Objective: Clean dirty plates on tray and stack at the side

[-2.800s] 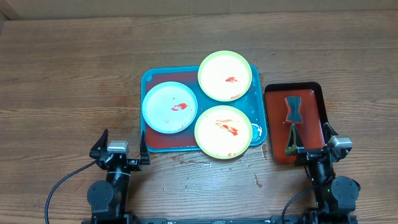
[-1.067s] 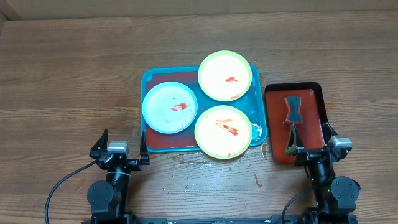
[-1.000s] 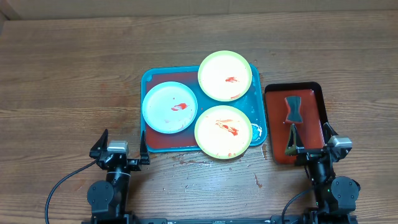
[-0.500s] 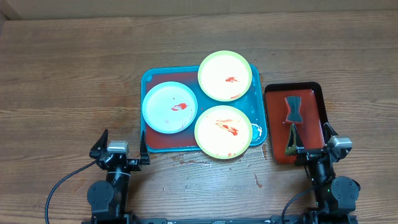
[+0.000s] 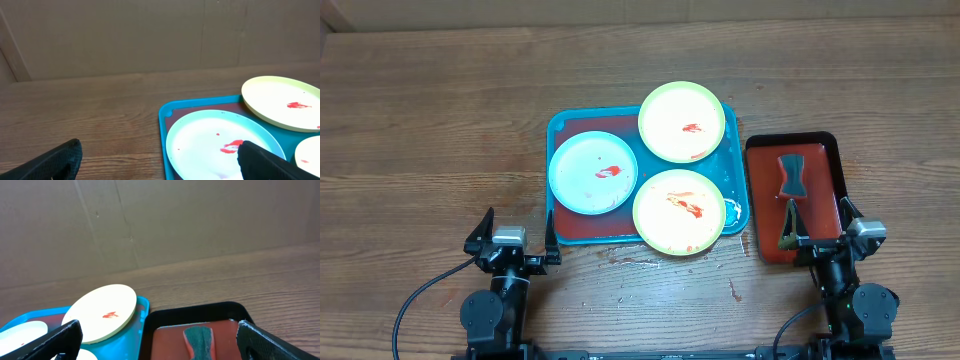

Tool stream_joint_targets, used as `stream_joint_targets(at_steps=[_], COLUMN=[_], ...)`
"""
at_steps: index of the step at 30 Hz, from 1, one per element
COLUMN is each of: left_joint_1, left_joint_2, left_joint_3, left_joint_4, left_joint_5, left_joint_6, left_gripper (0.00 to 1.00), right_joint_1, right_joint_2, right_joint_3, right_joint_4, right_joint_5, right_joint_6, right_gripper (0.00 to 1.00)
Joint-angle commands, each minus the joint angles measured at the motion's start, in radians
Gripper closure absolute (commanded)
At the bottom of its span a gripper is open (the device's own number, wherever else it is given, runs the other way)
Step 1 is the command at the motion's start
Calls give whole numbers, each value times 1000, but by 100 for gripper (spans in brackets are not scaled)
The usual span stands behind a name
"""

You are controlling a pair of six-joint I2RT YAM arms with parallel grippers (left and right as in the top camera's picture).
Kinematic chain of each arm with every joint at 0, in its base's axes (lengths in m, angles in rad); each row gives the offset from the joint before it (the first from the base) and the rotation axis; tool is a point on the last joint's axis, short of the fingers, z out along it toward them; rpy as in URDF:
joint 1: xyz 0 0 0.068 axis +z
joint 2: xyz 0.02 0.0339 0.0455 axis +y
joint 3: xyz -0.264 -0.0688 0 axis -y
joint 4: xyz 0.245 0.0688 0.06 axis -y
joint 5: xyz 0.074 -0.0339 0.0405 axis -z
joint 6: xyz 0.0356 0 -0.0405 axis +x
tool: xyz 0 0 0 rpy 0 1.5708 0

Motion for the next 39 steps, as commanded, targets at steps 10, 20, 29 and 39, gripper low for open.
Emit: stream_joint_targets(at_steps=[10,20,29,39], left_joint_1=[-6,-6,-6,-6], left_joint_2=[-10,-10,-9,212], left_joint_3=[-5,-5,5,230], left_joint_4=[-1,1,101,-2], left_joint_5=[-10,-29,41,106], left_joint_6=[13,24,23,28], left_gripper=[0,0,0,0], right_joint_1=[-1,-1,-2,-2], right_joint_2=[-11,-11,35,416], right_joint_3=[-10,-8,127,462], right_joint_4=[26,71,-66,-177], right_joint_5=[58,14,6,6], right_joint_6=[0,85,106,98], right_gripper=[0,0,0,0])
